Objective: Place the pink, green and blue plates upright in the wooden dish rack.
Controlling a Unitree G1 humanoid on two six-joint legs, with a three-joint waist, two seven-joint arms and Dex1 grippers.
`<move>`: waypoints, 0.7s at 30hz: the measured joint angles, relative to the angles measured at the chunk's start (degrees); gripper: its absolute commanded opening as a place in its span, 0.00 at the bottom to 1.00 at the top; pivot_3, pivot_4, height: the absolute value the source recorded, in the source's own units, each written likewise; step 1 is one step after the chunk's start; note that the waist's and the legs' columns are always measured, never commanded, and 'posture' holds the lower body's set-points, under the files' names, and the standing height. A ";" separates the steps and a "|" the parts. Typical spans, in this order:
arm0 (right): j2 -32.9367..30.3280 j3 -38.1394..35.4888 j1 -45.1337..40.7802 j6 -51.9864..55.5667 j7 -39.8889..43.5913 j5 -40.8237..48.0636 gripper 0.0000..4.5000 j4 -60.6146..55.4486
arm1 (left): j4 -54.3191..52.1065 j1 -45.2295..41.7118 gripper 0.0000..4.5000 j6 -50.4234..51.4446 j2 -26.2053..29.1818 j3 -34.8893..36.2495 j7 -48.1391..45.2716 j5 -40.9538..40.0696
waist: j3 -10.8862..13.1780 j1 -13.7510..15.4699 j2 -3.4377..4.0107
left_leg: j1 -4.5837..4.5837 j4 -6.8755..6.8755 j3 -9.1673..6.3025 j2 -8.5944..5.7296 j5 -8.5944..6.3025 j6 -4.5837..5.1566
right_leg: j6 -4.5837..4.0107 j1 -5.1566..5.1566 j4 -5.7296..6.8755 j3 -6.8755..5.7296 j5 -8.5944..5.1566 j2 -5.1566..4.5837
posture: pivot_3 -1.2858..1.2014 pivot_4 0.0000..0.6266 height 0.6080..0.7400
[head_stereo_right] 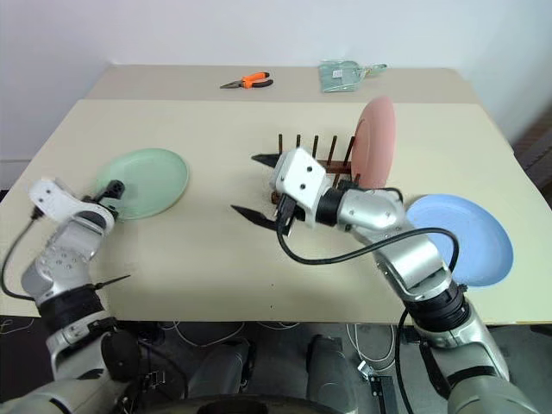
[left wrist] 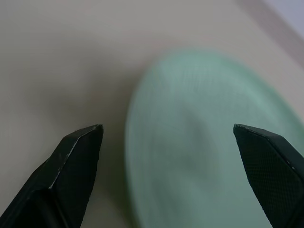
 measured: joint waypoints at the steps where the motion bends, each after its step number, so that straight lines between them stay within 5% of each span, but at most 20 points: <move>1: 0.10 0.13 0.32 -0.17 0.01 -0.58 1.00 0.40 | -0.32 -0.11 0.70 0.27 -0.84 1.30 1.17 -1.77 | 0.00 -0.05 0.01 | 0.01 -0.01 0.01 0.00 0.01 -0.02 | 0.00 -0.02 0.03 0.00 0.00 0.00 | 0.52 0.24 1.00; 7: 1.16 -0.59 0.40 0.51 -0.05 -2.23 1.00 0.74 | 0.21 -0.15 0.01 1.53 -2.13 1.82 2.14 -7.48 | 0.02 0.05 -0.04 | -0.02 0.00 -0.01 -0.01 0.03 -0.06 | -0.02 -0.02 0.03 -0.01 0.01 0.03 | 0.52 0.24 1.00; 11: -0.60 -1.29 0.38 -0.08 0.91 -4.53 1.00 0.74 | -1.69 -0.34 0.01 -2.74 0.37 -7.48 -6.48 -5.13 | 0.07 0.08 -0.13 | -0.06 -0.01 0.01 -0.02 0.04 -0.07 | -0.07 -0.04 0.01 -0.04 0.03 0.03 | 0.52 0.24 1.00; 21: 1.30 6.55 -7.09 -17.96 -6.51 -30.63 1.00 13.94 | -13.54 -7.05 0.01 -7.54 2.51 -31.61 -22.58 -0.91 | 0.07 -1.55 -0.12 | 0.01 -0.12 0.17 0.04 0.05 -0.08 | -0.09 -0.10 -0.01 0.09 0.04 0.06 | 0.52 0.24 1.00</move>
